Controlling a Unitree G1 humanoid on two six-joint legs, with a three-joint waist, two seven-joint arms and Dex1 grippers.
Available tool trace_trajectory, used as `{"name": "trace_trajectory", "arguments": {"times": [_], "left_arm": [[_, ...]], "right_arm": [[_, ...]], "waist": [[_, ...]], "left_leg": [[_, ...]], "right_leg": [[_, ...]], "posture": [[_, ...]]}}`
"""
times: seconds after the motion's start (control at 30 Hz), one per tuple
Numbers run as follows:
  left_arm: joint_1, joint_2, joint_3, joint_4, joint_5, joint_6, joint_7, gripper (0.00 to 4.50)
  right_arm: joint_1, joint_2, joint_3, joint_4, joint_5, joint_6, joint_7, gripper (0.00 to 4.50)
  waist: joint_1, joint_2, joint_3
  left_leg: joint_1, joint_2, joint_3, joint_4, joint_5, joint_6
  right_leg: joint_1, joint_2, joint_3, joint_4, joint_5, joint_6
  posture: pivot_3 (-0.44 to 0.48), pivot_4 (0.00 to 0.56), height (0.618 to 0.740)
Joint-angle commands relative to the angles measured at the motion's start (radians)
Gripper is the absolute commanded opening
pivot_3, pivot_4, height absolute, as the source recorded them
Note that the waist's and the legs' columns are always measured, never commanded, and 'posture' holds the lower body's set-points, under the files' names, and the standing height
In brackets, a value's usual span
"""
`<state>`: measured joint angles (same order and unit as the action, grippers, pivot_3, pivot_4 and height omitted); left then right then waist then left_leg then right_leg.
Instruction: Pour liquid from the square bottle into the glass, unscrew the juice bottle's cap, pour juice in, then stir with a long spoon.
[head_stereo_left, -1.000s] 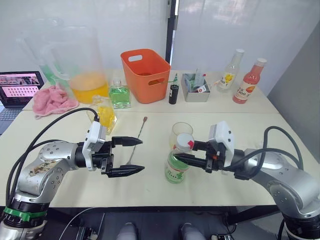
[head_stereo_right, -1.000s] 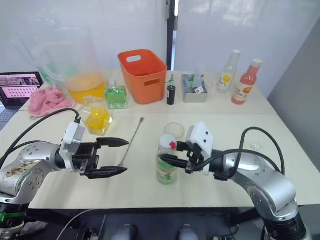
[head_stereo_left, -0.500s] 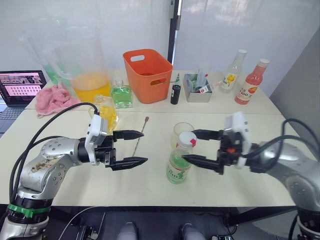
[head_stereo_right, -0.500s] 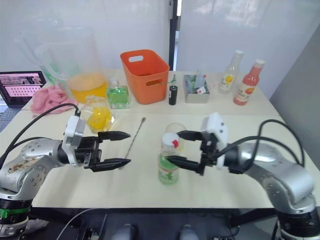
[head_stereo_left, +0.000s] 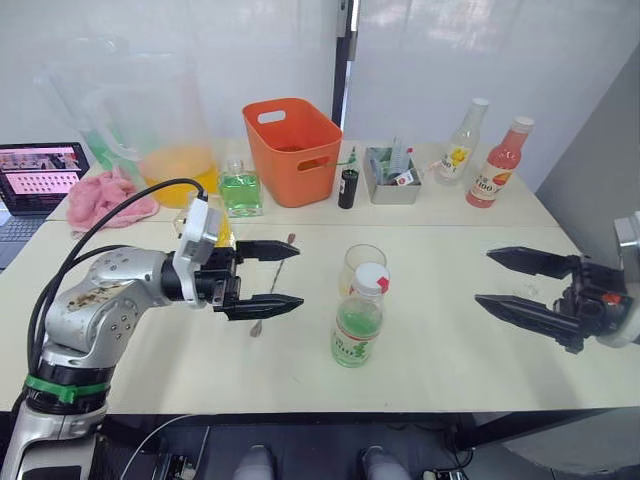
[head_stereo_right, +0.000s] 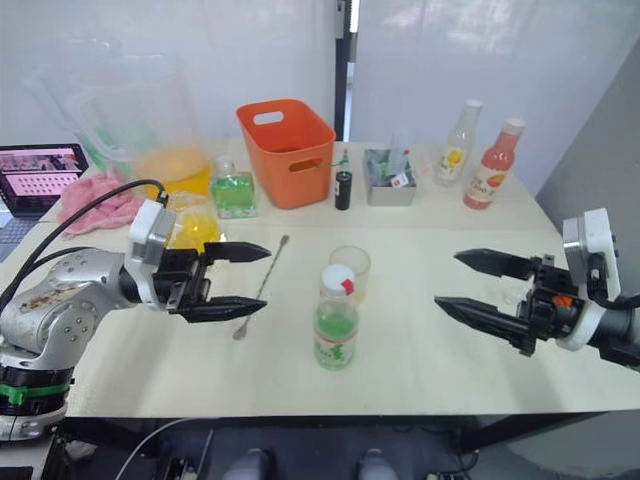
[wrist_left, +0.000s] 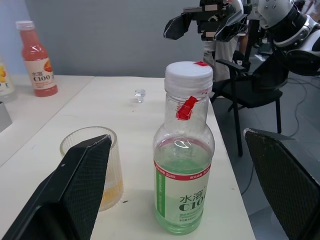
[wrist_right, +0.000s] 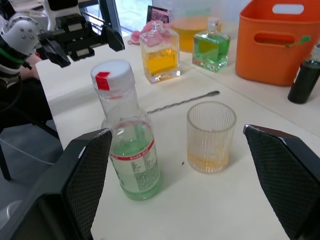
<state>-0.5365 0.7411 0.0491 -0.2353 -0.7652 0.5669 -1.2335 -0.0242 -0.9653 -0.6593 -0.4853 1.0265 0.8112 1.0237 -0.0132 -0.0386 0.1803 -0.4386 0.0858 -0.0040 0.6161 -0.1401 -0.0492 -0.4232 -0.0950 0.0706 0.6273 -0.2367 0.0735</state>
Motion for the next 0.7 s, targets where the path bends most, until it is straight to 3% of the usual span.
{"name": "trace_trajectory", "arguments": {"times": [0.03, 0.1, 0.27, 0.7], "left_arm": [[-0.047, -0.004, -0.074, 0.000, 0.053, 0.004, -0.015, 4.50], [-0.059, -0.011, -0.121, 0.010, 0.100, -0.023, -0.029, 4.50], [-0.113, -0.129, -0.186, 0.040, 0.146, -0.059, 0.001, 4.50], [-0.187, -0.293, -0.272, 0.151, 0.257, -0.097, 0.025, 4.50]], "right_arm": [[0.048, 0.016, -0.063, -0.071, 0.030, -0.016, -0.012, 4.43], [0.066, 0.029, -0.065, -0.095, 0.036, -0.021, -0.032, 4.43], [0.108, 0.076, -0.075, -0.153, 0.081, -0.014, -0.118, 4.43], [0.144, 0.074, -0.072, -0.178, 0.092, -0.046, -0.198, 4.43]], "waist": [[0.001, 0.000, 0.000], [0.001, 0.000, 0.000], [0.004, 0.000, 0.000], [0.002, 0.000, 0.000]], "left_leg": [[0.000, 0.000, 0.000, 0.000, 0.000, 0.000], [0.000, 0.000, 0.000, 0.000, 0.000, 0.000], [-0.001, -0.001, -0.001, 0.002, 0.000, 0.000], [-0.001, -0.001, -0.002, 0.004, 0.000, 0.000]], "right_leg": [[0.000, 0.000, 0.000, 0.000, 0.000, 0.000], [0.000, 0.000, 0.000, 0.000, 0.000, 0.000], [0.001, 0.000, 0.001, 0.000, 0.000, 0.001], [0.002, 0.000, 0.001, 0.000, 0.000, 0.002]], "posture": [[0.000, 0.150, 0.738], [0.000, 0.150, 0.738], [0.000, 0.150, 0.738], [0.000, 0.150, 0.738]]}}
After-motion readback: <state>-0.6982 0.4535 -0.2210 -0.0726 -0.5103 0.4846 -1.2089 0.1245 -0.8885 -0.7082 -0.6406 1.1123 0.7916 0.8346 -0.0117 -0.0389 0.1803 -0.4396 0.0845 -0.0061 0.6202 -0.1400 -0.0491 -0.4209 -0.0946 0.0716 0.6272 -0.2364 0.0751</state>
